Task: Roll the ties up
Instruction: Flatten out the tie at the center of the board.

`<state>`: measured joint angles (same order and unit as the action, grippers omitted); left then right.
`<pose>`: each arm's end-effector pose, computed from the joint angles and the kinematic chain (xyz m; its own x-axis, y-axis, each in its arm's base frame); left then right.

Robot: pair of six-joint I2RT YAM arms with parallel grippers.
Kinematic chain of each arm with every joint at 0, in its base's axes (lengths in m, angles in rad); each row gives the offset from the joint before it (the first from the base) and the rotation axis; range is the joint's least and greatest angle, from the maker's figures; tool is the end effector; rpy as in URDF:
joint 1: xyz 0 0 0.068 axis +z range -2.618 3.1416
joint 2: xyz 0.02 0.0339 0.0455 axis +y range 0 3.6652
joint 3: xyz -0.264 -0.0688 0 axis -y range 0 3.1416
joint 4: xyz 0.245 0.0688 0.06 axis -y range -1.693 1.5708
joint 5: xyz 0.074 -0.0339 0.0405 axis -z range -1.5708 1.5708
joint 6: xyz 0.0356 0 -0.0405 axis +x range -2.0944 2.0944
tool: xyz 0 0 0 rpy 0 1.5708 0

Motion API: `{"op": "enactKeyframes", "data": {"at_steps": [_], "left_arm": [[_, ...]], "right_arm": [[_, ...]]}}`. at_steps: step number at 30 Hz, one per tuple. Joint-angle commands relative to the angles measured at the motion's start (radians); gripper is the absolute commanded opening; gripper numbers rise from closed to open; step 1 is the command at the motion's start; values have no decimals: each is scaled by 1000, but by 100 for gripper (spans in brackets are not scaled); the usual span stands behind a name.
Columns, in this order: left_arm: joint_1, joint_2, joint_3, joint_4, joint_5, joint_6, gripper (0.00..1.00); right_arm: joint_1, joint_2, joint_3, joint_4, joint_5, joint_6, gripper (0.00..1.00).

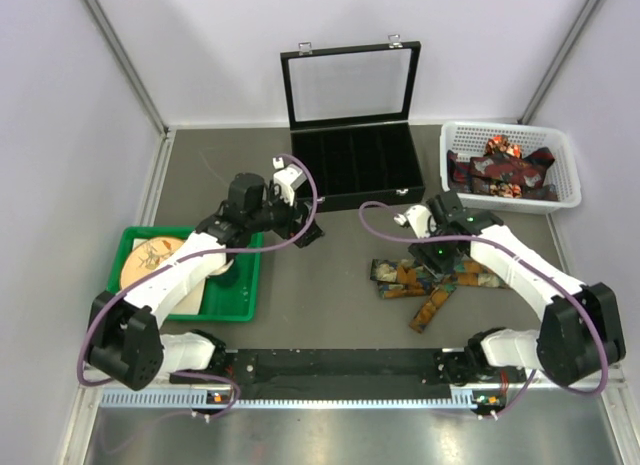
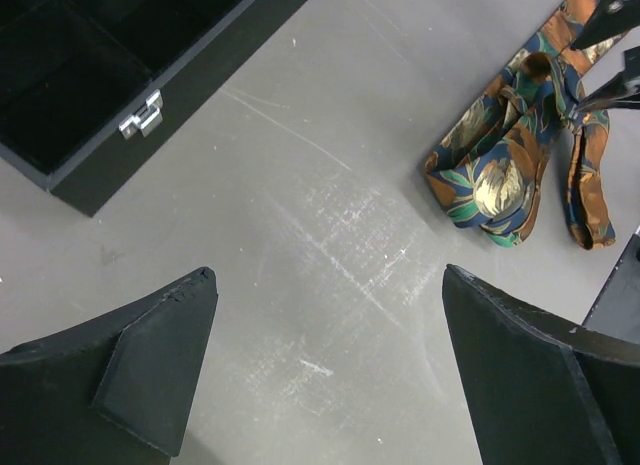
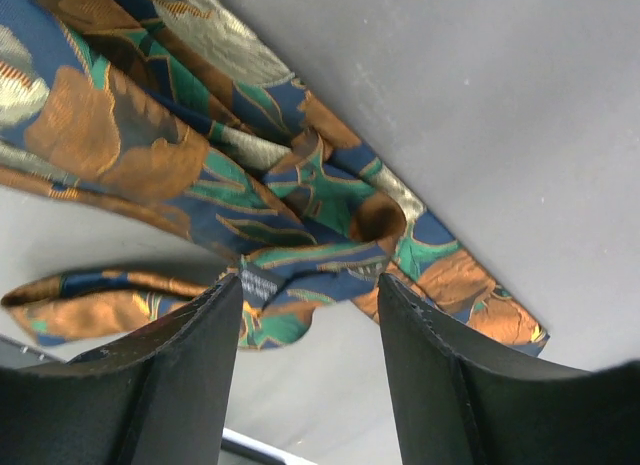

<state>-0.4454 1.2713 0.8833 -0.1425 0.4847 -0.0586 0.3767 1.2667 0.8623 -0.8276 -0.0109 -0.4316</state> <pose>0.2479 -0.1367 0.2752 -0.4994 0.1810 -0.8473 0.7159 0.6370 -0.2859 0.2102 0.0836 0.2208 -0.6413 -0.7035 -0.3062 -0.7040 0.6982 -0.1297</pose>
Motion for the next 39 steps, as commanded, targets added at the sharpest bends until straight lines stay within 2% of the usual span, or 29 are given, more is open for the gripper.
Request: {"op": "enactKeyframes", "data": {"at_steps": [1, 9, 15, 20, 23, 25, 26, 27, 28, 31, 32, 36, 39], "left_arm": [[10, -27, -21, 17, 9, -23, 98], [14, 8, -7, 32, 29, -20, 98], [14, 31, -1, 41, 46, -17, 98], [14, 34, 17, 17, 83, 46, 98], [5, 31, 26, 0, 158, 116, 96], [-39, 43, 34, -44, 163, 189, 93], [-65, 51, 55, -74, 152, 282, 91], [-122, 59, 66, -101, 140, 322, 89], [-153, 74, 71, -107, 115, 357, 88], [-289, 114, 88, -103, 66, 463, 84], [-321, 132, 95, -70, 58, 485, 84], [-500, 262, 170, -10, 35, 477, 87], [-582, 394, 272, 12, 15, 444, 89]], "right_arm": [[59, 34, -12, 62, 91, 31, 56], [116, 60, -20, 7, 97, -15, 57], [111, 57, -43, 50, 222, 2, 56], [-28, 56, -25, 62, 258, -31, 54], [-148, 51, 16, 15, 187, -50, 53], [-215, 62, 30, -22, 132, -64, 52], [-235, 66, 32, -28, 123, -68, 51], [-255, 83, 32, -34, 109, -75, 51], [-310, 92, 35, -53, 63, -85, 50], [-372, 132, 58, -85, -21, -98, 49], [-437, 143, 72, -103, -40, -101, 49], [-521, 203, 87, -123, -121, -119, 48], [-590, 243, 106, -134, -165, -136, 48]]}}
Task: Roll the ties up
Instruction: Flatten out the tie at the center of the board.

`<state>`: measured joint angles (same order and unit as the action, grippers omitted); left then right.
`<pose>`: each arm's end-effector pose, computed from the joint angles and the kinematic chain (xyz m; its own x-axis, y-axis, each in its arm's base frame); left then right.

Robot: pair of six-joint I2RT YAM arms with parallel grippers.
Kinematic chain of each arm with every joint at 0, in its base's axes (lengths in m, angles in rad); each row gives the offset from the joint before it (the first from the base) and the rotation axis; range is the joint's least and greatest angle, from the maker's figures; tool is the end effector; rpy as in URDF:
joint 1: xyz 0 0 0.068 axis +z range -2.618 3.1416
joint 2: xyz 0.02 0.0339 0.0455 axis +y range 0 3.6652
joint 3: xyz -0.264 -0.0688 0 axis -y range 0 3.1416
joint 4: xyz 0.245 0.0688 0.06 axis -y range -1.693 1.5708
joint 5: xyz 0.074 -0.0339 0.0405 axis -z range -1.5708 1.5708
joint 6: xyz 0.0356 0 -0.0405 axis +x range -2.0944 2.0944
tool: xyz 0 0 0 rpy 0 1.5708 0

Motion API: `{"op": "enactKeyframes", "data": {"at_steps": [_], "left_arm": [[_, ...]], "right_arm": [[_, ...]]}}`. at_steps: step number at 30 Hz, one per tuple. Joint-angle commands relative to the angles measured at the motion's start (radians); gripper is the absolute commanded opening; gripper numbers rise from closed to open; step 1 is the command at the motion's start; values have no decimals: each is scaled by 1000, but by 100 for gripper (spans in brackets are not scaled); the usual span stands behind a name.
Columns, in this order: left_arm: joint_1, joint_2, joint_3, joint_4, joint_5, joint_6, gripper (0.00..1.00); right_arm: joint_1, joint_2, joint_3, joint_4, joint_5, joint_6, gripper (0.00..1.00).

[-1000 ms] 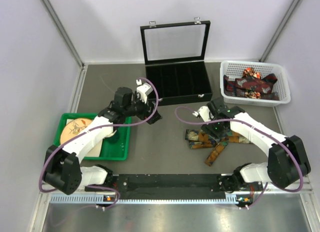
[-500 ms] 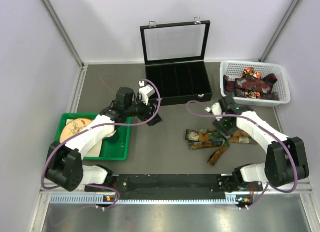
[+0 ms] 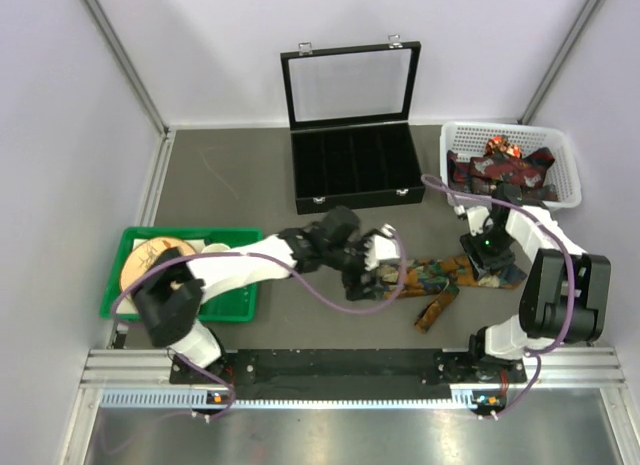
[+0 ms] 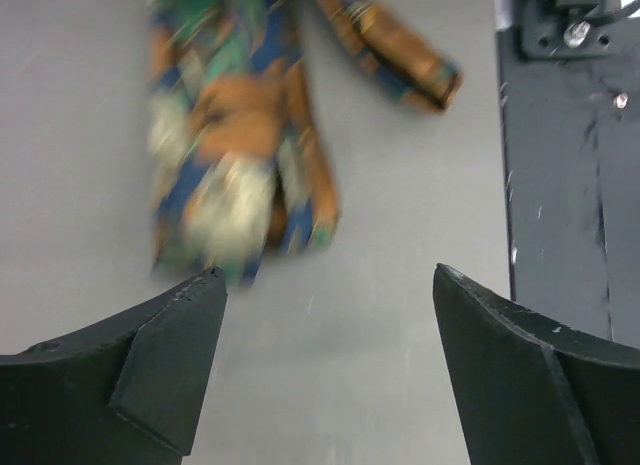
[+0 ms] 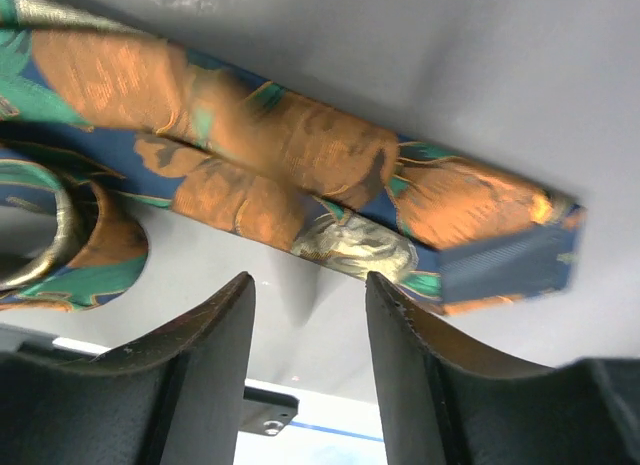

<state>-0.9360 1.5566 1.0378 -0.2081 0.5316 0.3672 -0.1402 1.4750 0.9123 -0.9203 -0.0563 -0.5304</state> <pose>0.1853 -0.2820 0.2385 -0.0380 0.5734 -0.8184 0.9989 0.0003 -0.0462 0.2415 -0.0321 0.1872 -0.9190 -0.3804 -0.1040 -0.3828 0.9238 0.0040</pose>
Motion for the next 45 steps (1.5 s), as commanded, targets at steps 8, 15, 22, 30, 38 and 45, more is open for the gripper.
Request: {"op": "enactKeyframes", "data": {"at_steps": [8, 15, 22, 30, 38, 45], "left_arm": [[-164, 342, 283, 134, -36, -69, 92], [-233, 445, 340, 134, -53, -100, 92], [-248, 545, 412, 69, -70, -165, 84], [-276, 560, 410, 82, -76, -254, 92], [-308, 602, 423, 72, -290, -327, 87], [-325, 559, 472, -144, -426, -261, 41]], "right_arm": [[-127, 71, 105, -58, -140, -79, 46], [-148, 108, 74, 1, -71, -62, 40], [-150, 123, 25, 64, -27, -62, 37], [-150, 137, -3, 130, 35, -69, 30], [-150, 139, -21, 152, 50, -68, 27], [-150, 146, -50, 227, 99, -92, 19]]}}
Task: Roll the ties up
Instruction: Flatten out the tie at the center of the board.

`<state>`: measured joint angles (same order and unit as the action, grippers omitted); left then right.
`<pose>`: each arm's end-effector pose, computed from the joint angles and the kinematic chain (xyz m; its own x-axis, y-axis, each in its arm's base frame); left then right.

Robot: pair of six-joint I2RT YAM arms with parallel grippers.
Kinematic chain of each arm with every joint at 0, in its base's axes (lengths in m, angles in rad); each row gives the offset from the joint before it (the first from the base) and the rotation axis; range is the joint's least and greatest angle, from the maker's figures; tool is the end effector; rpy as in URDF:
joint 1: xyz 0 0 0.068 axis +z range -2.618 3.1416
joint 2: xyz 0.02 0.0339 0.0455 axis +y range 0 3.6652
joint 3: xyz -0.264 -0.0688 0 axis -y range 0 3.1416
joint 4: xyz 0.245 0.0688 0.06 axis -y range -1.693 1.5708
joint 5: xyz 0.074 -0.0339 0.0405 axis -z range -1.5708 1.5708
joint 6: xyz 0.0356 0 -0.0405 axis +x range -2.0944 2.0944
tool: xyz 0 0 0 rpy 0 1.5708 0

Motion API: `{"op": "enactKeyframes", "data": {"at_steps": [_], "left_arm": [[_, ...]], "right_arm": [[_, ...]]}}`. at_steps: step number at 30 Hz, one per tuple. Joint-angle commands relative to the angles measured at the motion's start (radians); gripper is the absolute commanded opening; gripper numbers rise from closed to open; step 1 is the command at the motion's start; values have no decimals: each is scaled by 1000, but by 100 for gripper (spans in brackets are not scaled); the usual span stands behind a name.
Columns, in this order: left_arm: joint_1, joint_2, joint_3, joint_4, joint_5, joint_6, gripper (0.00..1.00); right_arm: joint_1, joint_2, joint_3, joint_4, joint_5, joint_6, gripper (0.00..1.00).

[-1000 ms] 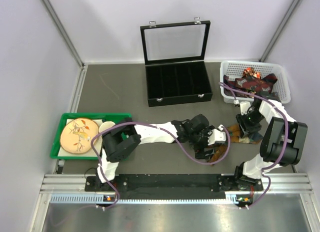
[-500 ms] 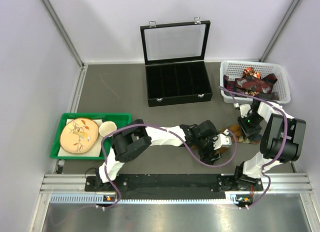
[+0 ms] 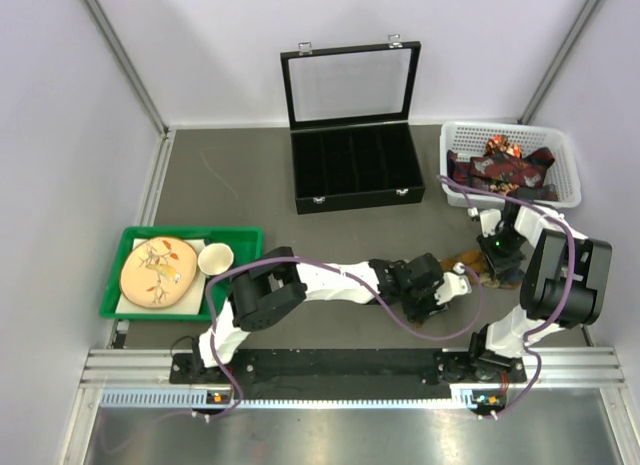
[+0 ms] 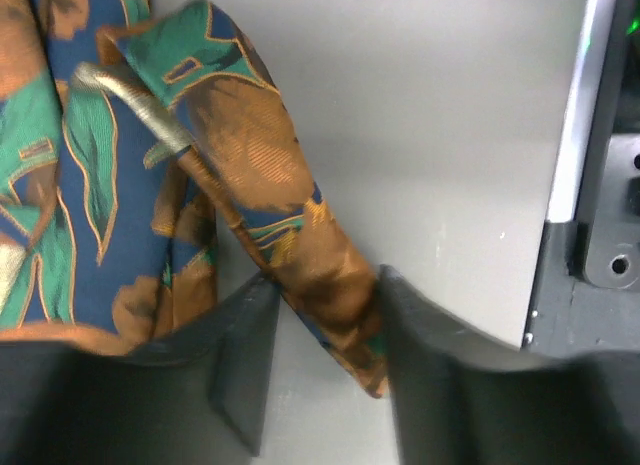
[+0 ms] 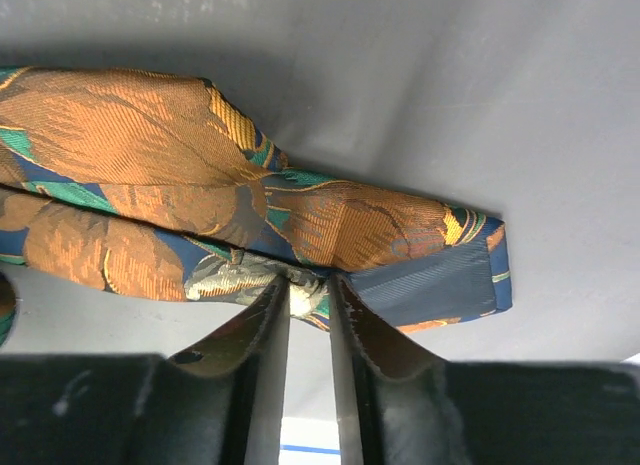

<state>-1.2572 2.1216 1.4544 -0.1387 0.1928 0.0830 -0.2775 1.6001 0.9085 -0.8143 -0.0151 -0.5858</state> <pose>0.1364 -0.4427 0.1554 -0.1410 0.6985 -0.7015 0.9896 0.1191 -0.0804 0.2519 -0.0712 0.1580 -0.9506 -0.3040 -0.0624 -0.3031 0.9527 -0.0233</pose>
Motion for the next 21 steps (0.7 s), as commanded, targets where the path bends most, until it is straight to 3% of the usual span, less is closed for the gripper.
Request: {"op": "enactKeyframes", "data": {"at_steps": [1, 6, 9, 14, 21], "left_arm": [[-2, -26, 52, -237, -72, 27, 36], [12, -221, -20, -381, -9, 141, 14], [44, -324, -69, -500, 23, 240, 8], [203, -457, -146, -715, 88, 409, 5], [481, -600, -262, -877, 42, 719, 5]], "right_arm": [[-12, 26, -48, 128, 60, -37, 17], [-12, 63, -36, 147, 56, -42, 4], [-14, 69, -39, 159, 61, -51, 0], [-22, 51, -53, 181, 75, -84, 0], [-51, 18, -19, 141, 55, -120, 0]]}}
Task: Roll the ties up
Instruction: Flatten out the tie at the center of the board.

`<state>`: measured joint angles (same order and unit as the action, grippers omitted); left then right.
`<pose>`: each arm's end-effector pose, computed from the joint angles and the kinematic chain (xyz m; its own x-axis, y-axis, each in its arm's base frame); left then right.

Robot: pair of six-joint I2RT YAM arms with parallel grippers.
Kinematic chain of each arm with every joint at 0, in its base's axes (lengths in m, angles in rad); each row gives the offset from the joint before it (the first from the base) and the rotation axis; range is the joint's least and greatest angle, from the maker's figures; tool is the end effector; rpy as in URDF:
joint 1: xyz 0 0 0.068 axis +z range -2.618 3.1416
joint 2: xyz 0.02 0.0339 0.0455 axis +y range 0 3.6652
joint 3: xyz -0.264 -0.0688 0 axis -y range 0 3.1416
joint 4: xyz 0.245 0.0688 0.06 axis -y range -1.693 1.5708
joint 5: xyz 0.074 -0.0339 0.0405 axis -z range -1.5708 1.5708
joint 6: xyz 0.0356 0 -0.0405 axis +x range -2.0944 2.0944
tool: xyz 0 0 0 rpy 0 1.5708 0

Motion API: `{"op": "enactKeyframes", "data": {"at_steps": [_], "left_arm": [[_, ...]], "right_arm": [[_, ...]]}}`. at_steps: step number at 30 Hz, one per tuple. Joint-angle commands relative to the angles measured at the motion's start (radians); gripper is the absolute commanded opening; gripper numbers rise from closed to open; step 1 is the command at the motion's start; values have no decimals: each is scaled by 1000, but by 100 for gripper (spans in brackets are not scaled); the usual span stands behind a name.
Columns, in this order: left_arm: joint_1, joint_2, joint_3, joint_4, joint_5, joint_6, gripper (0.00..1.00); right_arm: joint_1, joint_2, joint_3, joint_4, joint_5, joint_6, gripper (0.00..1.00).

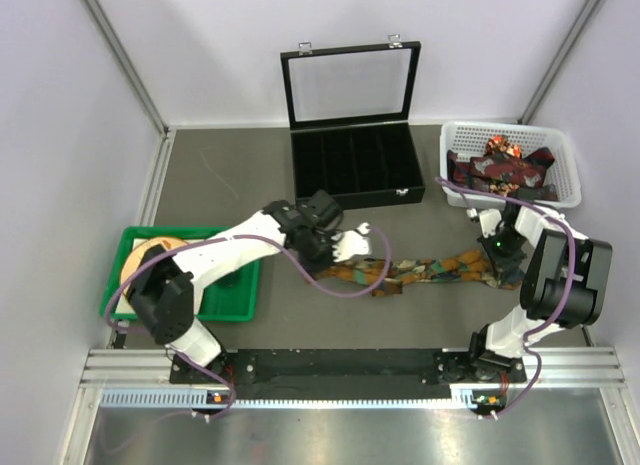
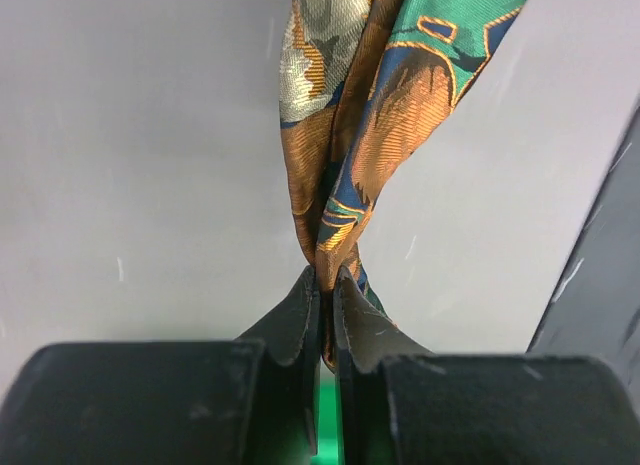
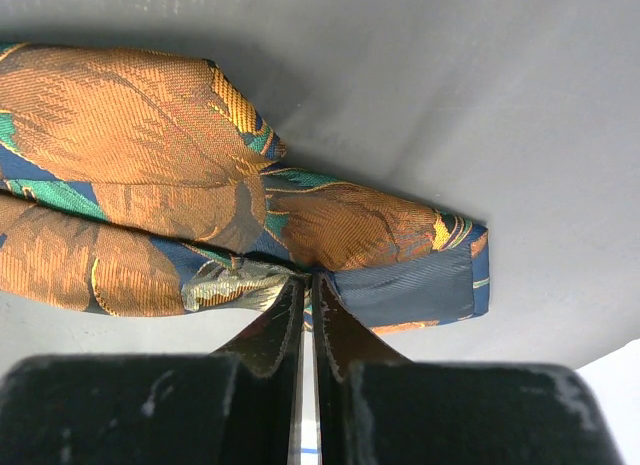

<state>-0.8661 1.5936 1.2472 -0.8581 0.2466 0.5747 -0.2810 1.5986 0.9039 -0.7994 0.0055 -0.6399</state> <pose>0.1979 -0.2461 0.2494 -0.0753 0.9023 -0.4245 0.9964 0.0847 0.0034 0.2520 -0.0729 0.1574 -0.9343 -0.3518 -0.0582 -0.3492 0.9357 -0.0502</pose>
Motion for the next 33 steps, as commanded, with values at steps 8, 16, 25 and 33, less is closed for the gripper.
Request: {"op": "enactKeyframes", "data": {"at_steps": [8, 16, 25, 33], "left_arm": [[194, -98, -135, -168, -90, 338, 4], [199, -81, -121, -164, -67, 323, 5], [210, -63, -100, -173, -44, 318, 6], [214, -47, -86, -174, -24, 317, 7]], "right_arm": [[-79, -37, 87, -26, -68, -116, 4], [-58, -36, 291, -210, -337, -118, 43], [74, 72, 303, -143, -296, -127, 36], [82, 175, 322, -119, -245, -113, 30]]}}
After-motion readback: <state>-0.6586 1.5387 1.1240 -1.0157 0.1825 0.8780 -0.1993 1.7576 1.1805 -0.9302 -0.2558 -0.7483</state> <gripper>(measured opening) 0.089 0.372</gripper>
